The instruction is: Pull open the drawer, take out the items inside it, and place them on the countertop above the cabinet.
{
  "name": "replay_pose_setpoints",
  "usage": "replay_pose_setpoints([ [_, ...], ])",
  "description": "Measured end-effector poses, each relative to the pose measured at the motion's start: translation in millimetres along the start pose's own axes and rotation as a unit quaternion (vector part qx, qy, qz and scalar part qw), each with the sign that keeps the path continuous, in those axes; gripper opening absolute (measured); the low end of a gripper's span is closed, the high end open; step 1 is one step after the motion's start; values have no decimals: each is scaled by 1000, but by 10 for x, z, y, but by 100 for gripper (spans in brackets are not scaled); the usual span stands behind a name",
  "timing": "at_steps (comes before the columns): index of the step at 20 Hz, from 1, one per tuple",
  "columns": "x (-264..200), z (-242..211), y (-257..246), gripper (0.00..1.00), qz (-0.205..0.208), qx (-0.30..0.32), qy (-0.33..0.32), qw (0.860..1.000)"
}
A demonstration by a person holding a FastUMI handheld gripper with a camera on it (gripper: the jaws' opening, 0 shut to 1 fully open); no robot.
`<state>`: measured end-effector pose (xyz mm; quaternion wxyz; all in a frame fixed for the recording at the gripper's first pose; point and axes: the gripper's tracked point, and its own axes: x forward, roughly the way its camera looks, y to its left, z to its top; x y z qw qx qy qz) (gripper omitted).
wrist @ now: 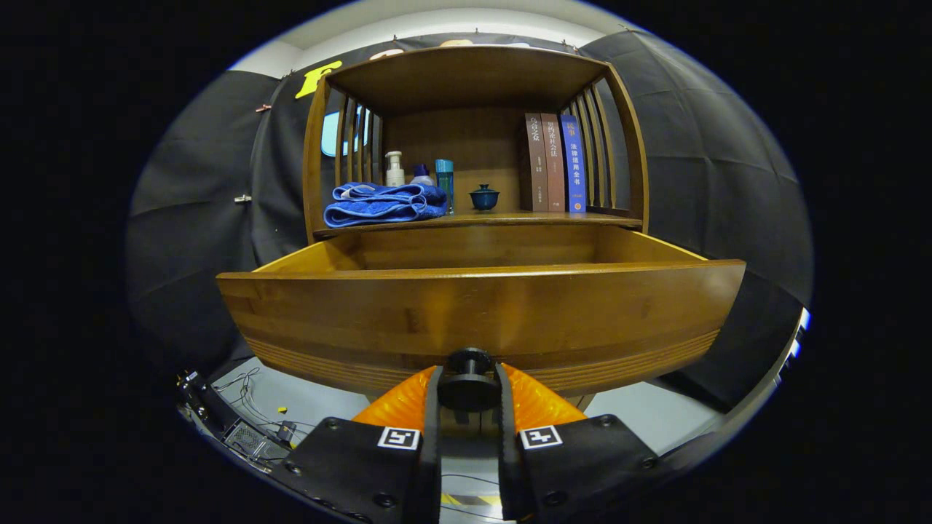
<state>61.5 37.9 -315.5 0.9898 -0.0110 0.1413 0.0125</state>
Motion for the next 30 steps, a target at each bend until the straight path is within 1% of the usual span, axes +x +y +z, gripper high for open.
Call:
replay_pose_setpoints([
  [1, -24, -9, -7, 41, -3, -4, 5, 1000],
  [3, -123, 156, -6, 51, -5, 0, -23, 1000],
  [4, -198, 231, -2, 67, -6, 3, -29, 1000],
  [6, -284, 210, -1, 97, -9, 4, -10, 1000],
  [8, -374, 273, -7, 98, -8, 0, 11, 1000],
  [10, -479, 426, -3, 98, -4, -12, 15, 1000],
  [14, -533, 685, -93, 98, -9, -18, 51, 998],
  [19, -342, 1207, -131, 98, -19, -17, 56, 998],
  [22, -63, 1414, -109, 98, -16, -6, 90, 996],
  [25, 286, 1387, -131, 98, -17, 15, 152, 988],
  [28, 597, 1160, -94, 100, -3, 35, 221, 975],
  [30, 782, 989, -150, 100, -11, 29, 258, 966],
])
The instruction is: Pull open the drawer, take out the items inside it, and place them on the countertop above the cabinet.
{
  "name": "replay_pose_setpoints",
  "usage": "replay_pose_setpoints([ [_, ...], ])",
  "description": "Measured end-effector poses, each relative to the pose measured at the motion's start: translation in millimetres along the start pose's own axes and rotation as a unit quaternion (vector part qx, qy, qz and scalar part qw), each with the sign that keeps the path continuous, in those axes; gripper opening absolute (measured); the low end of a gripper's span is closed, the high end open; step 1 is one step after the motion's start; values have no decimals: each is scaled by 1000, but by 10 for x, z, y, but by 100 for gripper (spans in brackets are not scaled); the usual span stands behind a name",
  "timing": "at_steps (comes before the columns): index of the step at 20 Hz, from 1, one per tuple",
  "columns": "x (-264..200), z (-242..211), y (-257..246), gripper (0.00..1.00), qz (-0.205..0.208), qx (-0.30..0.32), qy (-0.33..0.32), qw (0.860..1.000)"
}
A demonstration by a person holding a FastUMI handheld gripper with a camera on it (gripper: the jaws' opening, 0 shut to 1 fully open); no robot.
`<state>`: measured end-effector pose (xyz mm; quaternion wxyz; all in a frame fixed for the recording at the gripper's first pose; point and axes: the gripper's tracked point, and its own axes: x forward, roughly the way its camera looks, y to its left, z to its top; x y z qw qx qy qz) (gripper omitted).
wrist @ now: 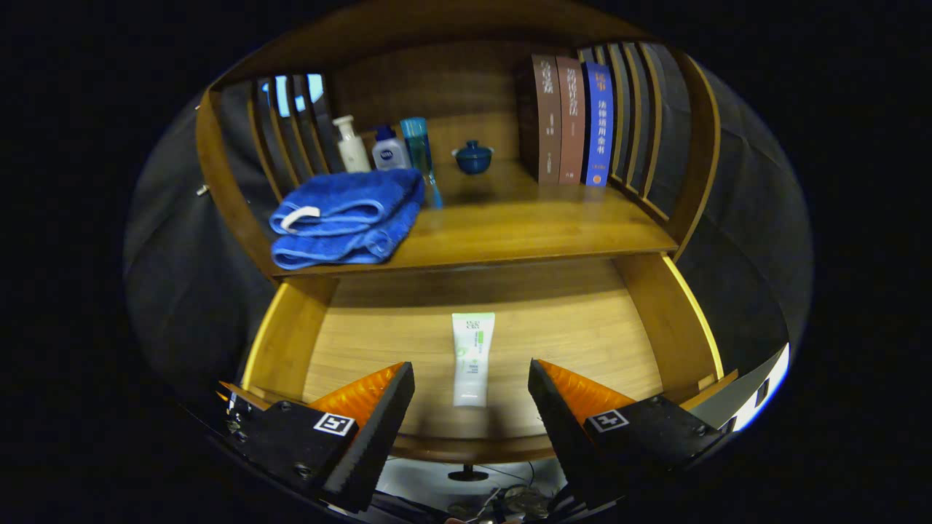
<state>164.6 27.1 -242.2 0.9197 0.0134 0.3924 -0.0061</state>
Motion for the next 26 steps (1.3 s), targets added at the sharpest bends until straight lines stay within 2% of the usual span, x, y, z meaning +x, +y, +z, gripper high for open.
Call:
replay_pose_setpoints([
  [7, 574, -27, -26, 100, -2, 3, 95, 995],
  [13, 887, -205, 93, 100, 15, -2, 172, 985],
  [18, 1042, -311, 21, 96, -18, -24, 194, 981],
  [21, 1119, -383, -35, 78, -39, -23, 212, 976],
  [24, 1144, -490, -36, 61, -37, -26, 230, 972],
  [26, 1120, -441, -38, 48, -47, -36, 217, 974],
])
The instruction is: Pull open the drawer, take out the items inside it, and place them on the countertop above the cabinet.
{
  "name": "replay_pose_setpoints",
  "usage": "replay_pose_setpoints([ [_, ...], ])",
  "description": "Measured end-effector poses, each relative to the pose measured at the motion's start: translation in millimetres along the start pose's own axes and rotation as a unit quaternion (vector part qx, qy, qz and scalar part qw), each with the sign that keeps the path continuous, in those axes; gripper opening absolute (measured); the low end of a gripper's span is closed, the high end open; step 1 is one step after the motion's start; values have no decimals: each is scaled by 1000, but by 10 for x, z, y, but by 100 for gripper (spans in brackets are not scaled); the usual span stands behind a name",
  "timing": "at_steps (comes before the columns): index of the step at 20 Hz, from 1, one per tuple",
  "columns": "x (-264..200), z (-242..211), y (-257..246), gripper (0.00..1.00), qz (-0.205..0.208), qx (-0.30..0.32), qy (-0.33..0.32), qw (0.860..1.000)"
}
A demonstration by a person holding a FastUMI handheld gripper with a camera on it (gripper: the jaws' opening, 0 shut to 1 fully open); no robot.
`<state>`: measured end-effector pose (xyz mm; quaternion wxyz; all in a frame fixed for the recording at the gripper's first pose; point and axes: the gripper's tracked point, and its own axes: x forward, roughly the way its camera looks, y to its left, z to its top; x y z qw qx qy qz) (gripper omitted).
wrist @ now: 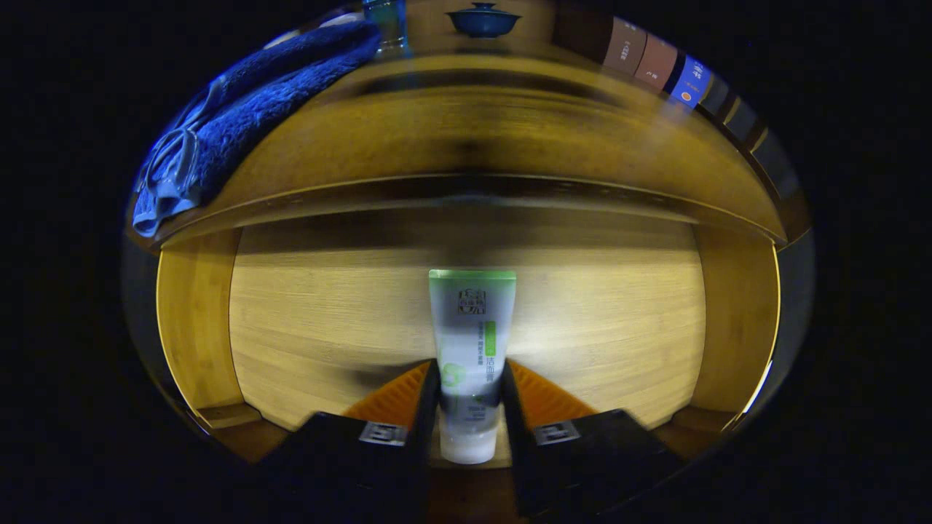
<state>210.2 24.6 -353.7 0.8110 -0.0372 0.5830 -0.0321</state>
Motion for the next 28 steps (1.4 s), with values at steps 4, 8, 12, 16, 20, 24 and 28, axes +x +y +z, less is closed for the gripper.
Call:
replay_pose_setpoints([
  [4, -19, -7, -19, 30, -3, -17, -22, 1000],
  [8, -107, -83, -15, 30, 19, 10, -31, 999],
  [12, -263, -114, -20, 30, 30, 14, -50, 998],
  [16, -611, -134, -49, 30, 41, 12, -88, 995],
  [20, -1044, 16, -114, 30, 43, 9, -159, 986],
  [24, -1532, 174, -141, 30, 48, 1, -220, 974],
  [28, -1823, 527, -138, 30, 58, 1, -241, 969],
])
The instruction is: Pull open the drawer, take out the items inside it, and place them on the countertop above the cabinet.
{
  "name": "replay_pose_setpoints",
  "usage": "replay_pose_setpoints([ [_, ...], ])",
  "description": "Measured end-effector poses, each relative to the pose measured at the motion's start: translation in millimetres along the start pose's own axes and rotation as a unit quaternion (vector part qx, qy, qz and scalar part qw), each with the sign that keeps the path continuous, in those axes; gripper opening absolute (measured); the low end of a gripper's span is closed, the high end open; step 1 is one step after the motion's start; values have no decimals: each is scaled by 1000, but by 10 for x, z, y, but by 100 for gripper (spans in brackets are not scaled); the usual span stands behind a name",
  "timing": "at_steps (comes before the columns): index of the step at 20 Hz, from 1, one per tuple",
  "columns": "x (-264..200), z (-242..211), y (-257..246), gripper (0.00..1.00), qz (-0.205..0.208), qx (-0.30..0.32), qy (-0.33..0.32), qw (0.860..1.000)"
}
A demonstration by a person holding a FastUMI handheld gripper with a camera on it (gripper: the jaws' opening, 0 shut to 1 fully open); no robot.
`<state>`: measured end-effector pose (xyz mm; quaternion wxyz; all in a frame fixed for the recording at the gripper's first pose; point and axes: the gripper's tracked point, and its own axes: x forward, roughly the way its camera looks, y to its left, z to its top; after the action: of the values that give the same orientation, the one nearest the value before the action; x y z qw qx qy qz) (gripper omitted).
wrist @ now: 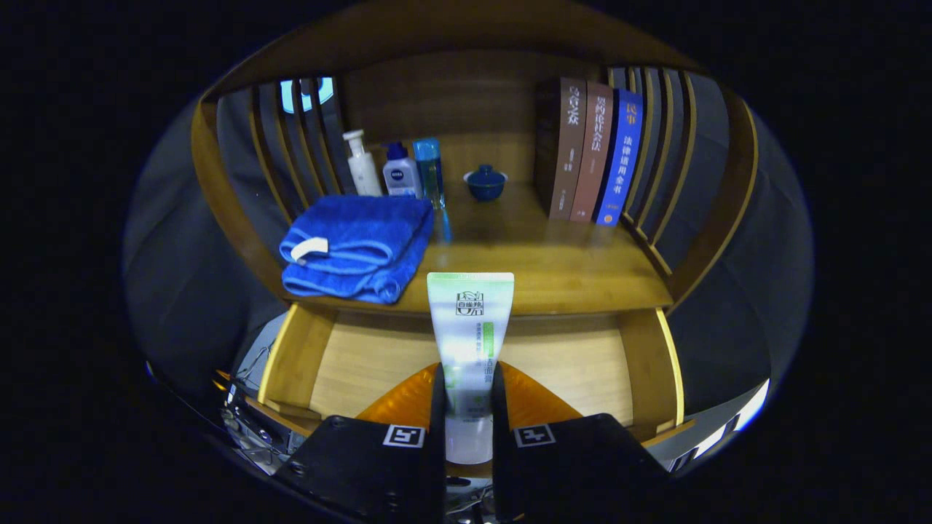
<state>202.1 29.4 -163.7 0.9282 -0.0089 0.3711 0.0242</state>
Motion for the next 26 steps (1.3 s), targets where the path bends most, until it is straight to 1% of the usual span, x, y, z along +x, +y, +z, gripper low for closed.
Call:
replay_pose_setpoints([
  [3, 131, 324, 28, 30, 7, 7, 6, 1000],
  [8, 613, 717, -153, 30, -18, -3, 23, 1000],
  [14, 1178, 811, -250, 30, -14, 11, 66, 998],
  [18, 1399, 788, -216, 30, -4, 19, 91, 996],
  [20, 1460, 792, -205, 39, 0, 23, 96, 995],
  [21, 1482, 823, -202, 41, 1, 26, 90, 996],
  [22, 1503, 856, -229, 46, -6, 24, 84, 996],
  [23, 1489, 895, -245, 46, -8, 20, 78, 997],
  [26, 1434, 927, -245, 79, -12, 12, 71, 997],
])
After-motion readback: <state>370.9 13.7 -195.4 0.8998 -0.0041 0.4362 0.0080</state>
